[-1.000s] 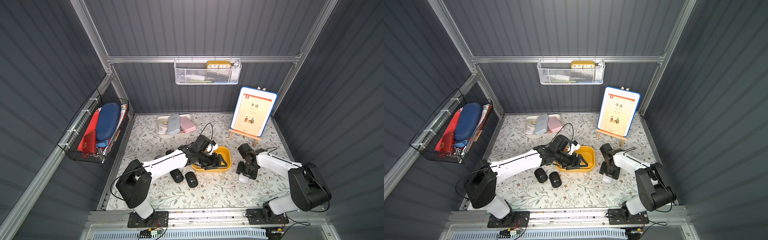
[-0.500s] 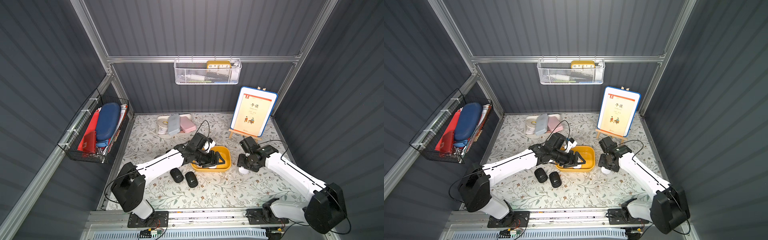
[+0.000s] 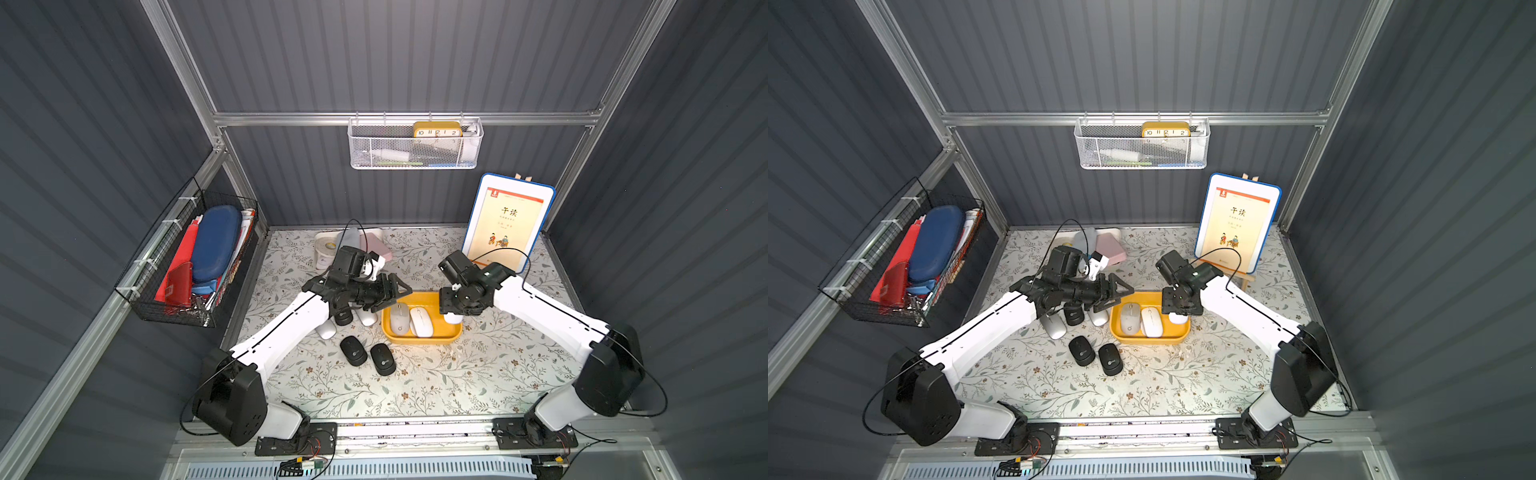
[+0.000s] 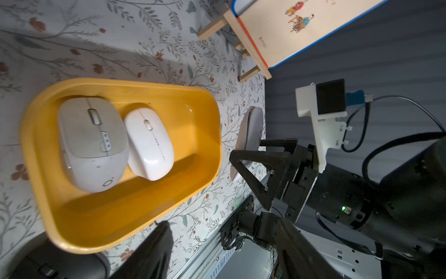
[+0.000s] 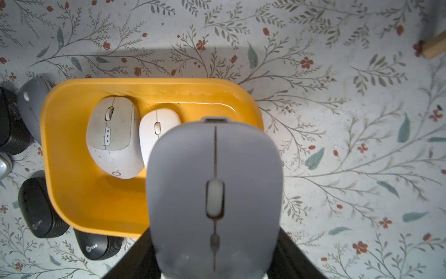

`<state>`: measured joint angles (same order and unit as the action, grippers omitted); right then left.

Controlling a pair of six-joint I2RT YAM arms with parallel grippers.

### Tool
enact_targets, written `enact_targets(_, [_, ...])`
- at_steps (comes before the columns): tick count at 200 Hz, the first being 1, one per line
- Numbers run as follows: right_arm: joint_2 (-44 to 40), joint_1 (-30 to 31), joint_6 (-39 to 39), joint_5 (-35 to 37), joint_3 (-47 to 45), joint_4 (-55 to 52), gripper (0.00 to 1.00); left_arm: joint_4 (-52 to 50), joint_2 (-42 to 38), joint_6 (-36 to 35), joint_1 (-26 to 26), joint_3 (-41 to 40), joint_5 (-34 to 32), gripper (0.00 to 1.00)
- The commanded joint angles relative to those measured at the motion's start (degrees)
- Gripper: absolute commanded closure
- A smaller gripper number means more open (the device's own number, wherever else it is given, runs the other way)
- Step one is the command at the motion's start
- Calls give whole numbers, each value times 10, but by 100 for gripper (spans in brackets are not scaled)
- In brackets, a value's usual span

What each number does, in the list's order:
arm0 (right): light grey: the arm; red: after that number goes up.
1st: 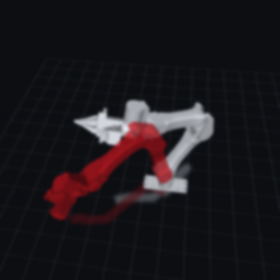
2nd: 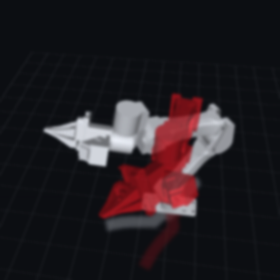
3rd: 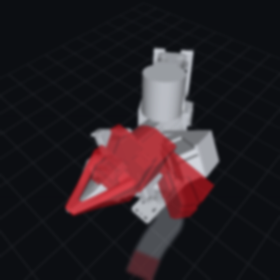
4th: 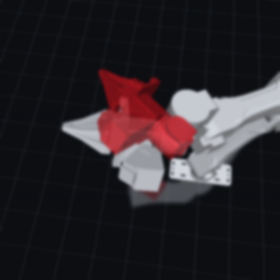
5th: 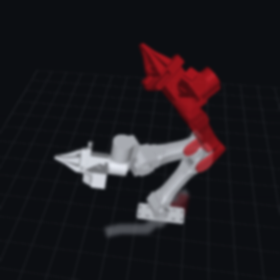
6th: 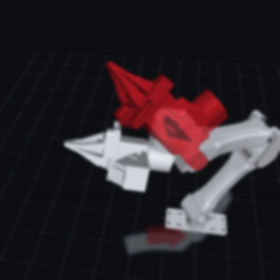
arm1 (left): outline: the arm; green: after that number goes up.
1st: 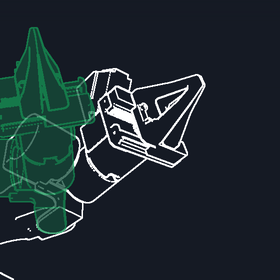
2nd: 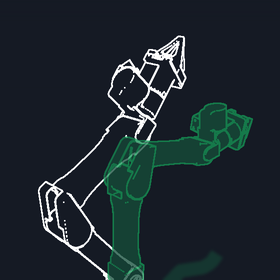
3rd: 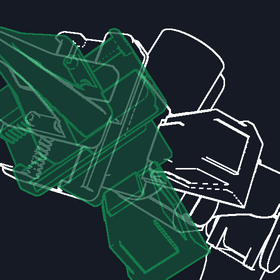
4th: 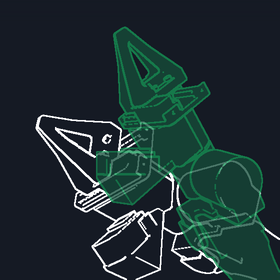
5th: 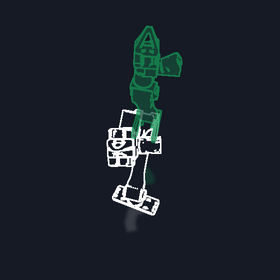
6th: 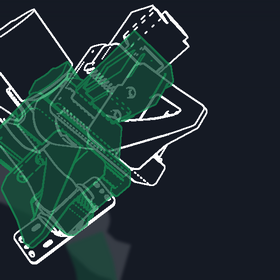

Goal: Put the mouse in the storage box
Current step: Place the mouse in the storage box.

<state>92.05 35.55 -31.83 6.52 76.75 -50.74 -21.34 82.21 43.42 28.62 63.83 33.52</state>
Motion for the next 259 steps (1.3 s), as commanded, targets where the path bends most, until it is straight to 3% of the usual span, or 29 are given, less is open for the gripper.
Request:
enact_targets(1, [48,6,38,-23,29,5,36,-23,-4,-10,-16,-18,22,29])
enact_targets(100, [157,11,53,-32,33,27,35,-28,-18,-20,-17,-34,24,28])
enact_targets(158, [175,-4,46,-50,22,58,35,12,10,-4,-17,-68,33,28])
enact_targets(259, [211,-22,46,-85,32,21,32,19,25,-10,-17,-66,42,28])
